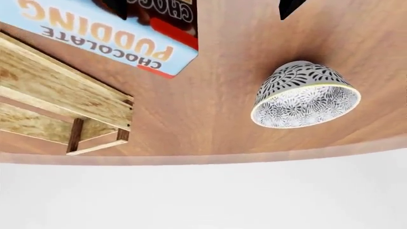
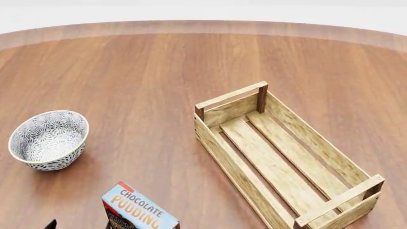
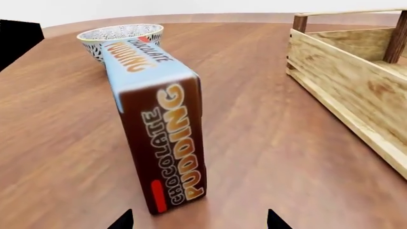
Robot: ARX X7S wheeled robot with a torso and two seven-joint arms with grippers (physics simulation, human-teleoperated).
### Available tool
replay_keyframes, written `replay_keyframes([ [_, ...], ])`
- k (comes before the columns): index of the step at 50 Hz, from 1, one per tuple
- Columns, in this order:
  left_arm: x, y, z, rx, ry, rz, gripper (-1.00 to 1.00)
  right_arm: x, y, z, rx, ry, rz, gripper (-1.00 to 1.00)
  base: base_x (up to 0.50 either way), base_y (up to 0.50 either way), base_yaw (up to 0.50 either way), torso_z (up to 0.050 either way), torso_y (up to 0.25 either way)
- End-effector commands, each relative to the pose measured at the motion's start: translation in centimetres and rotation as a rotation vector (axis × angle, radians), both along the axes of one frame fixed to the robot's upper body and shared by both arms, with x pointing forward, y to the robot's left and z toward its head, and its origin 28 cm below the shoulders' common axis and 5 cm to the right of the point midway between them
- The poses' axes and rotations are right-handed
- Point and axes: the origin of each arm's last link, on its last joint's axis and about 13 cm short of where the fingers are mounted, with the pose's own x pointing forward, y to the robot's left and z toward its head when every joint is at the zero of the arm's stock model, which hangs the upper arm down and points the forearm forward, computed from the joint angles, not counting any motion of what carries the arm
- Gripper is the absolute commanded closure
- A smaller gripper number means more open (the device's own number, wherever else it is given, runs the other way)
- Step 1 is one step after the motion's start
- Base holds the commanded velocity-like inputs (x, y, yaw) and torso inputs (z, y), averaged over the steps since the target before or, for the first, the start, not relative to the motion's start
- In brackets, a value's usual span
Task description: Pick up the chocolate pudding and put it in the tray.
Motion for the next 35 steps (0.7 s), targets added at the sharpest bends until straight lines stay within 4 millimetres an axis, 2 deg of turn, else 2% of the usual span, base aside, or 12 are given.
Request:
replay_keyframes([
  [1, -0.1, 0.2, 0.6, -0.009, -0.015, 0.008, -1.00, 1.0, 0.4, 0.1, -0.003, -0.001, 0.006, -1.00, 0.00, 0.00, 0.00, 0.000, 0.000],
  [18, -0.3, 0.0, 1.0, -0.013, -0.027, -0.001, -1.00, 2.2, 1.0, 0.5, -0.003, -0.007, 0.022, -1.00, 0.00, 0.00, 0.00, 0.000, 0.000],
  [35, -0.2, -0.4, 1.0, -0.006, -0.022, -0.013, -1.00, 2.1, 1.5, 0.6, -0.006, 0.000, 0.042, -1.00, 0.00, 0.00, 0.00, 0.000, 0.000],
])
